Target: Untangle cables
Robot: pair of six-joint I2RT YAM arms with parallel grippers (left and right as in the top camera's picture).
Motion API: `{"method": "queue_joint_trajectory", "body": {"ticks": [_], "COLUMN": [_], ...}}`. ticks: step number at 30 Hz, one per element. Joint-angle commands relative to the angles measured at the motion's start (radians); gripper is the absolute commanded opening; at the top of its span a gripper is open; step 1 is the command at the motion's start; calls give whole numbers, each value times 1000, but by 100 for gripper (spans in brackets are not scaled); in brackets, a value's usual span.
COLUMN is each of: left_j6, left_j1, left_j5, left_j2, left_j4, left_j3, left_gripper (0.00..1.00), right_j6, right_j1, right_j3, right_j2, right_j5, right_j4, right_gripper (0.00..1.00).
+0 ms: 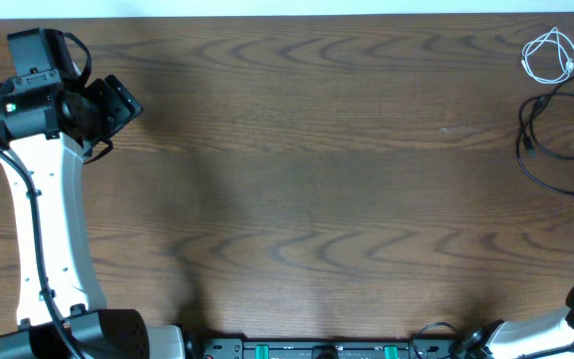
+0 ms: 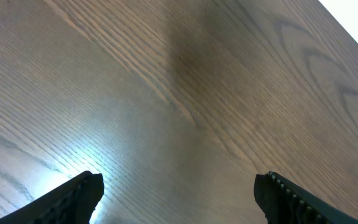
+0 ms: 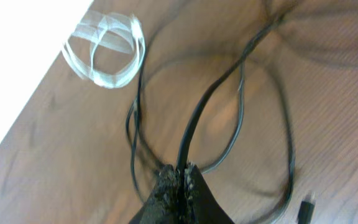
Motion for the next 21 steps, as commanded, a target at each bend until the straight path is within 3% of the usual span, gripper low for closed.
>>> {"method": "queue_joint_trajectory", "body": {"ticks": [1, 6, 7, 9, 11, 12, 14, 21], "left_j6": [16, 16, 16, 16, 16, 16, 16, 16], "left_j1": [4, 4, 4, 4, 4, 4, 4, 4], "left_j5": [5, 5, 5, 5, 5, 5, 5, 5], "left_j2": [8, 8, 8, 8, 8, 8, 8, 8], "left_j4": [2, 1, 1, 1, 1, 1, 2, 2], "left_j3": [-7, -7, -7, -7, -7, -7, -7, -7], "left_gripper": [83, 83, 83, 83, 83, 83, 82, 83], "right_j6": [61, 63, 63, 63, 63, 62, 60, -51], "right_j1": [7, 9, 9, 9, 10, 10, 11, 55], "right_j3": [10, 5, 5, 5, 6, 8, 14, 70], "right_j2": [-4, 40, 48, 56, 55, 52, 42, -56], "right_j5": [171, 259, 259, 258, 247, 229, 210, 86], "right_j4": [50, 56, 55, 54, 54, 52, 32, -111], "right_gripper": [1, 1, 11, 62, 88, 94, 99, 99]}}
